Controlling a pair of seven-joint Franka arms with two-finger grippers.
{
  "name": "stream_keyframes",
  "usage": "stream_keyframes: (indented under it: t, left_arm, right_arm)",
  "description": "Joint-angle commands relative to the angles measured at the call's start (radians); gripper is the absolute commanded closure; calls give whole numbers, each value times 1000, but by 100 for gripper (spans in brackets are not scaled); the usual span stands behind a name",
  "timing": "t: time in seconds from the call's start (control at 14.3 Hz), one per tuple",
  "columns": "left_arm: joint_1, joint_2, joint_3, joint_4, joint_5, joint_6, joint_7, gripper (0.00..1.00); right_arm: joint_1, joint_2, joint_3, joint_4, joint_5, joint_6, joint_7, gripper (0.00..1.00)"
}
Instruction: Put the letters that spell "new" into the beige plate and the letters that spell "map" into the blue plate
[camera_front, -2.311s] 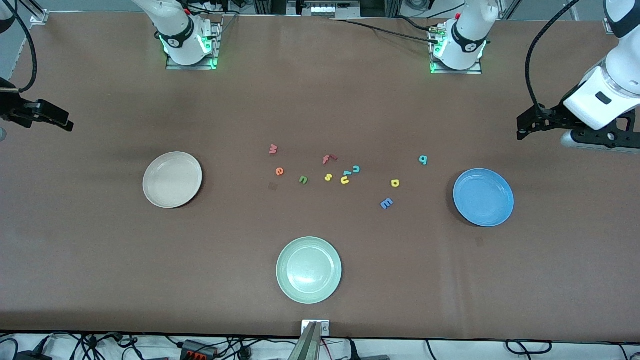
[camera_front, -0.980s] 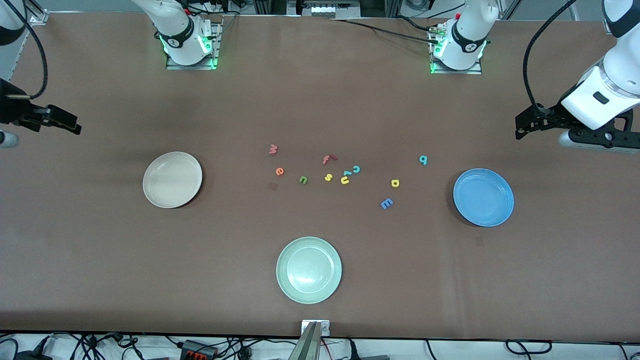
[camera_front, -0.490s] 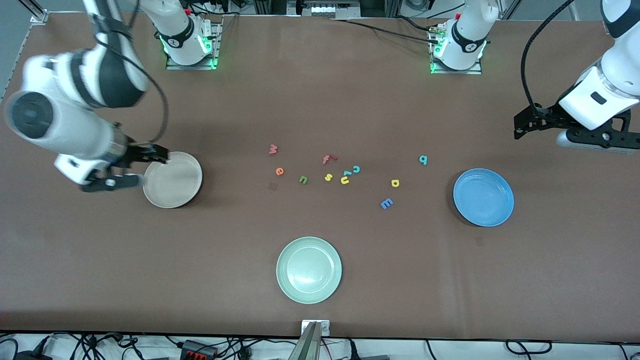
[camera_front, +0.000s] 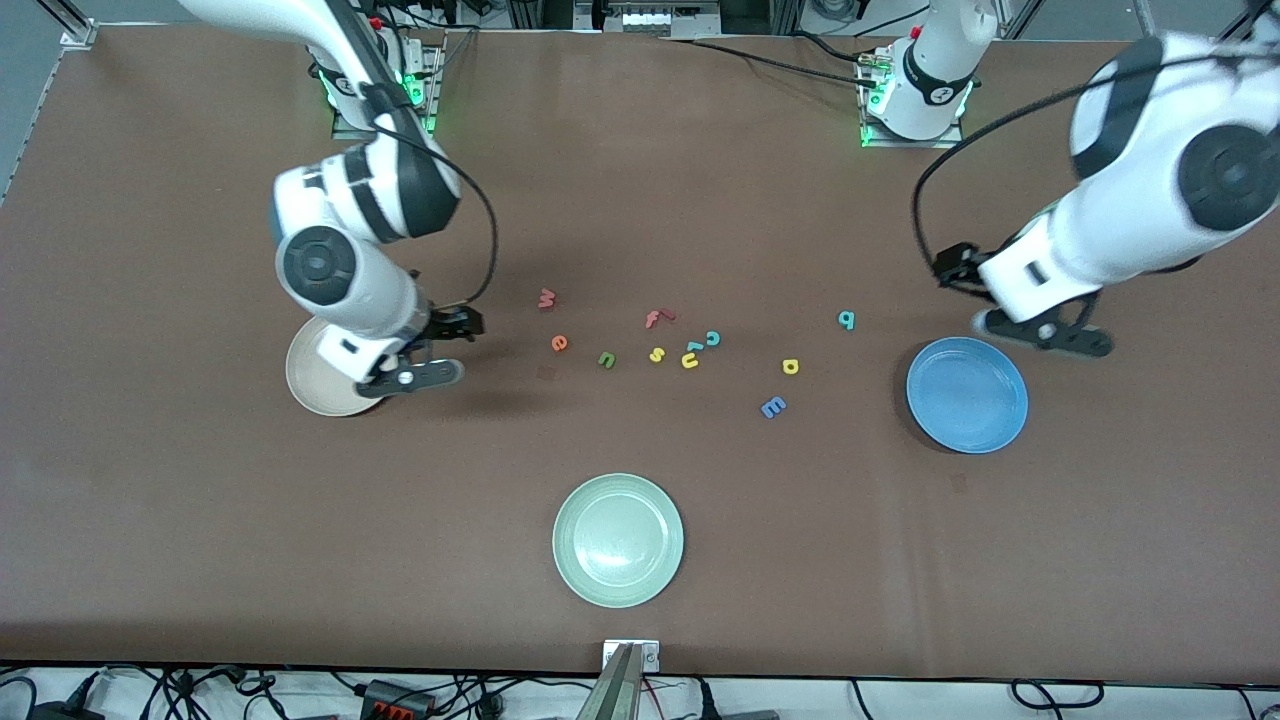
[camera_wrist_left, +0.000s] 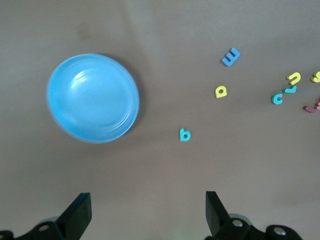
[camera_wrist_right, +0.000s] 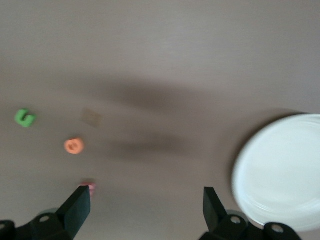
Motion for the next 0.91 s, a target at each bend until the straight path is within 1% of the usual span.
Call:
stream_keyframes:
  t: [0.0, 0.14, 0.28, 0.35, 0.42, 0.56, 0.63, 0.84]
  left_arm:
    - [-80, 93, -1, 24, -4, 79, 8, 0]
    - [-131, 144, -1, 8, -4, 209, 8, 0]
    - [-165, 220, -1, 5, -4, 341, 9, 0]
    - [-186, 252, -1, 3, -4, 412, 26, 0]
    - [-200, 282, 1, -3, -4, 471, 60, 0]
    - [-197, 338, -1, -17, -4, 587, 174, 0]
    - [-194, 363, -1, -28, -5, 640, 233, 0]
    - [-210, 418, -1, -93, -5, 815, 253, 0]
  right_arm:
    - [64, 88, -12, 34, 30, 86, 7, 0]
    - [87, 141, -12, 49, 31, 155, 24, 0]
    - [111, 181, -12, 77, 33, 166, 29, 5]
    - [123, 194, -10, 80, 33, 166, 42, 10]
    - [137, 206, -12, 80, 31, 169, 76, 11]
    - [180, 233, -12, 81, 28, 184, 123, 14]
    - [185, 244, -12, 81, 30, 192, 127, 19]
    - [186, 264, -12, 81, 31, 194, 125, 27]
